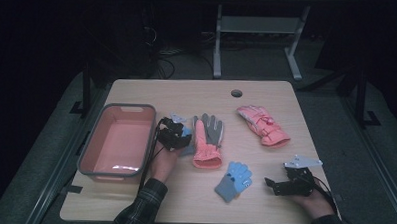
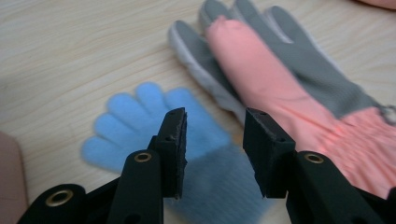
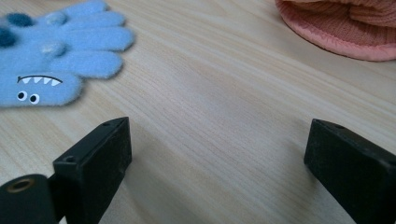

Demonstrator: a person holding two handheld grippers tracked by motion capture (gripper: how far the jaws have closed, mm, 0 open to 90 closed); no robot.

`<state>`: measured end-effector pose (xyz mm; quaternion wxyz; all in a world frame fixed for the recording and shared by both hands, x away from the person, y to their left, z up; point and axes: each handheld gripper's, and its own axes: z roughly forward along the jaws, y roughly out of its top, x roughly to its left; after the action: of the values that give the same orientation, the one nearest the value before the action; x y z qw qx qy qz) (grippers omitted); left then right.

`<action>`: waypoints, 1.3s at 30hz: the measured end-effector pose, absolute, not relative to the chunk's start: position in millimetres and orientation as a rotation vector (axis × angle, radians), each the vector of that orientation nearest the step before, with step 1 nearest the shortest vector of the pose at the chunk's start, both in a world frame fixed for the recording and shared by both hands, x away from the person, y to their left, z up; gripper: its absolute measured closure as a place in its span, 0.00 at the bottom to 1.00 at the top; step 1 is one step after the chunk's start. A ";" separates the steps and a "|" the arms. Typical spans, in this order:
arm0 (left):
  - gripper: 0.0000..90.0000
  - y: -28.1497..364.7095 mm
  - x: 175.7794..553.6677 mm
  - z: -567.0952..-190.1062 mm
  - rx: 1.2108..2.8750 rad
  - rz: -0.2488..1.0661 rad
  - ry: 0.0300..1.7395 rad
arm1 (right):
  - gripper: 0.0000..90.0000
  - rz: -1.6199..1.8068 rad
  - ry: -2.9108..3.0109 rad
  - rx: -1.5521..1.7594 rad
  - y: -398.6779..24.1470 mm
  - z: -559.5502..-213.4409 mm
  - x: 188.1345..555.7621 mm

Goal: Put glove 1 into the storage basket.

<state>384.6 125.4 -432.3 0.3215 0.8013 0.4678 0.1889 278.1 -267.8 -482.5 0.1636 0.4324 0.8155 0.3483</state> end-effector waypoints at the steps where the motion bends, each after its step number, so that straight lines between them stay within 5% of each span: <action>1: 0.66 126.2 387.1 -435.5 2.109 0.505 1.248 | 0.08 0.994 2.325 1.234 -267.8 -482.5 278.1; 13: 0.66 127.9 394.4 -459.1 2.154 0.491 1.314 | 0.08 0.994 2.325 1.233 -267.8 -482.5 278.1; 18: 0.86 126.6 392.3 -460.1 2.159 0.494 1.299 | 0.08 0.996 2.327 1.233 -267.8 -482.4 277.2; 22: 0.92 125.6 392.5 -459.8 2.160 0.498 1.302 | 0.08 0.996 2.328 1.233 -267.8 -482.4 277.2; 39: 0.94 130.8 387.7 -419.1 2.121 0.447 1.234 | 0.08 0.998 2.329 1.224 -268.1 -482.6 276.8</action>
<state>387.7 130.8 -419.1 0.3180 0.8063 0.4690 0.1699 276.8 -268.1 -482.6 0.1631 0.4291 0.8166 0.3498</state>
